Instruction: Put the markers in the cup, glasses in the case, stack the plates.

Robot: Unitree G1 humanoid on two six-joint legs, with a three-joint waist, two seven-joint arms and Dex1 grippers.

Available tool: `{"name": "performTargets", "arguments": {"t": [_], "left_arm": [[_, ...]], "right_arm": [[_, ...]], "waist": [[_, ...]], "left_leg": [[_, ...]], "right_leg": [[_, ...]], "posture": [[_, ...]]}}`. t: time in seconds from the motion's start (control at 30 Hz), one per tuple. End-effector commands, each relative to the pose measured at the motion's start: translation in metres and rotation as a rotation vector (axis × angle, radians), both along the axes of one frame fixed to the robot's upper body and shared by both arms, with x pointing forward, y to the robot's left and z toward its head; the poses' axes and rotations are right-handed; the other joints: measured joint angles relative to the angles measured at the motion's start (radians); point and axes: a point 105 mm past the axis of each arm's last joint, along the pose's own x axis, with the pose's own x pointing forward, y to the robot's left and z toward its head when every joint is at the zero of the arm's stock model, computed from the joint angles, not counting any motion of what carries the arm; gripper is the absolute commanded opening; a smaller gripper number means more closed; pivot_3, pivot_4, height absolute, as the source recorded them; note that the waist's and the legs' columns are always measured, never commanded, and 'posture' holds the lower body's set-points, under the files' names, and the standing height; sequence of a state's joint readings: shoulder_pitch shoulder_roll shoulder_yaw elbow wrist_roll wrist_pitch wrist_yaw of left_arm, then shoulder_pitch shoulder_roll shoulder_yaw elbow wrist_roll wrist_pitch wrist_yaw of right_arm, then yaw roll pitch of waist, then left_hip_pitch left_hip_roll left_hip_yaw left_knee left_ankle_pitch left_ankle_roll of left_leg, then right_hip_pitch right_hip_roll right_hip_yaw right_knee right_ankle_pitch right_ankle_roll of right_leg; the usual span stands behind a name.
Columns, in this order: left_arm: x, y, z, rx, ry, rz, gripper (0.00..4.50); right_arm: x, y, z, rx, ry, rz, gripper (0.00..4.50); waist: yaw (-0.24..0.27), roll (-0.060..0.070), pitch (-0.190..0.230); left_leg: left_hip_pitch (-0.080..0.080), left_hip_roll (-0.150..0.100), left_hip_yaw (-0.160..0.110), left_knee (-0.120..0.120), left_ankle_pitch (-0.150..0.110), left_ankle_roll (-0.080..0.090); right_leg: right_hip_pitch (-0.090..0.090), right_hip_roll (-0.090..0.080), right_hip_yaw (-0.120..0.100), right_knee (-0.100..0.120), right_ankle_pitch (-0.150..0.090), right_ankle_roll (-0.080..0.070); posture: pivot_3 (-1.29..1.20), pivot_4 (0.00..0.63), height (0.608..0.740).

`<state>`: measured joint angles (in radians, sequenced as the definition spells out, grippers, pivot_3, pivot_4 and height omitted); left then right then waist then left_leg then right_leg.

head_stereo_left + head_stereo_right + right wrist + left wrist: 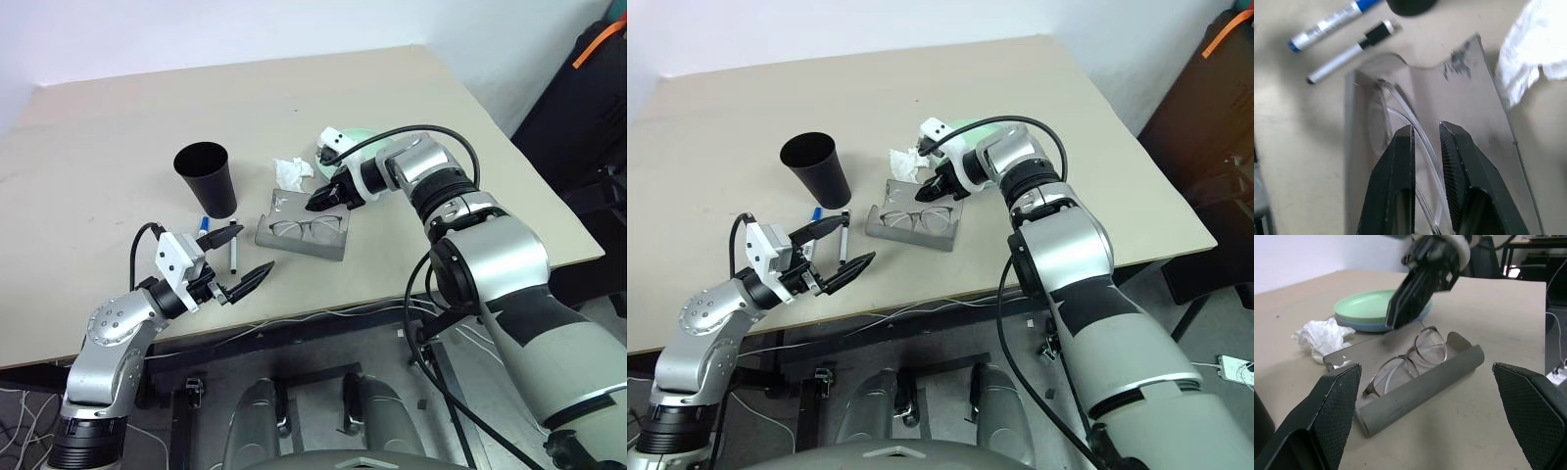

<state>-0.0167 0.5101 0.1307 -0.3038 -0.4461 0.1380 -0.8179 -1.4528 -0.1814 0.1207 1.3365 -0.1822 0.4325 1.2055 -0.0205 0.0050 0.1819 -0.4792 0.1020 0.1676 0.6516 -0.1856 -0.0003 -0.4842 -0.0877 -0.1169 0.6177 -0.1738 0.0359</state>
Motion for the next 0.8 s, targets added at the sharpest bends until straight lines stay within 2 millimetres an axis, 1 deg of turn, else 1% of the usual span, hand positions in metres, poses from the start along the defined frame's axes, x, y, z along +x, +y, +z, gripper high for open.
{"name": "performTargets", "arguments": {"t": [0.03, 0.1, 0.3, 0.4, 0.47, 0.6, 0.7, 0.8], "left_arm": [[0.001, -0.001, 0.005, 0.004, -0.035, -0.017, 4.50], [0.001, 0.000, 0.003, 0.006, -0.033, -0.019, 4.50], [0.001, 0.001, -0.001, 0.011, -0.028, -0.024, 4.50], [0.001, -0.001, -0.002, 0.015, -0.030, -0.030, 4.50], [0.002, -0.002, -0.003, 0.014, -0.030, -0.032, 4.50], [0.002, -0.002, -0.003, 0.012, -0.032, -0.033, 4.50], [0.002, -0.002, -0.002, 0.009, -0.035, -0.033, 4.50], [0.001, -0.003, -0.001, 0.007, -0.035, -0.034, 4.50]], "right_arm": [[0.007, -0.004, 0.007, -0.013, -0.064, -0.024, 0.82], [0.004, -0.006, 0.002, -0.034, -0.034, -0.013, 0.82], [-0.011, -0.002, 0.000, -0.045, 0.052, 0.098, 0.82], [-0.015, -0.002, -0.005, -0.065, 0.067, 0.124, 0.82], [-0.014, -0.001, -0.005, -0.060, 0.054, 0.123, 0.82], [-0.004, 0.000, 0.008, -0.008, -0.003, 0.051, 0.82], [0.006, -0.003, 0.029, 0.050, -0.116, 0.028, 0.82], [0.009, -0.002, 0.053, 0.173, -0.217, 0.040, 0.82]], "waist": [[0.000, 0.000, 0.000], [0.000, 0.000, 0.000], [0.000, 0.000, 0.000], [0.000, 0.000, 0.000], [0.001, 0.000, 0.000], [0.000, 0.000, 0.000], [0.001, 0.000, 0.000], [0.001, 0.000, 0.000]], "left_leg": [[0.000, 0.000, 0.000, 0.000, 0.000, 0.000], [0.000, 0.000, 0.000, 0.000, 0.000, 0.000], [0.000, 0.000, -0.001, 0.000, 0.000, 0.000], [0.000, 0.000, -0.001, 0.000, 0.000, 0.000], [0.000, 0.000, -0.001, 0.001, 0.000, 0.000], [0.000, 0.000, -0.001, 0.001, 0.000, 0.000], [0.000, 0.000, -0.001, 0.001, 0.000, 0.000], [0.000, 0.000, -0.001, 0.001, 0.000, 0.000]], "right_leg": [[0.000, 0.000, 0.000, 0.000, 0.000, 0.000], [0.000, 0.000, 0.000, 0.001, 0.000, 0.000], [0.000, 0.000, 0.000, 0.001, 0.000, 0.000], [0.000, 0.000, 0.000, 0.001, 0.000, 0.000], [0.000, 0.000, 0.000, 0.001, 0.000, 0.000], [0.000, 0.000, 0.000, 0.001, 0.000, 0.000], [0.000, 0.000, 0.000, 0.002, 0.000, 0.000], [0.000, 0.000, 0.000, 0.001, 0.000, 0.000]], "posture": [[0.00, 0.150, 0.701], [0.00, 0.150, 0.701], [0.00, 0.150, 0.701], [0.00, 0.150, 0.701], [0.00, 0.150, 0.701], [0.00, 0.150, 0.701], [0.00, 0.150, 0.701], [0.00, 0.150, 0.701]]}}
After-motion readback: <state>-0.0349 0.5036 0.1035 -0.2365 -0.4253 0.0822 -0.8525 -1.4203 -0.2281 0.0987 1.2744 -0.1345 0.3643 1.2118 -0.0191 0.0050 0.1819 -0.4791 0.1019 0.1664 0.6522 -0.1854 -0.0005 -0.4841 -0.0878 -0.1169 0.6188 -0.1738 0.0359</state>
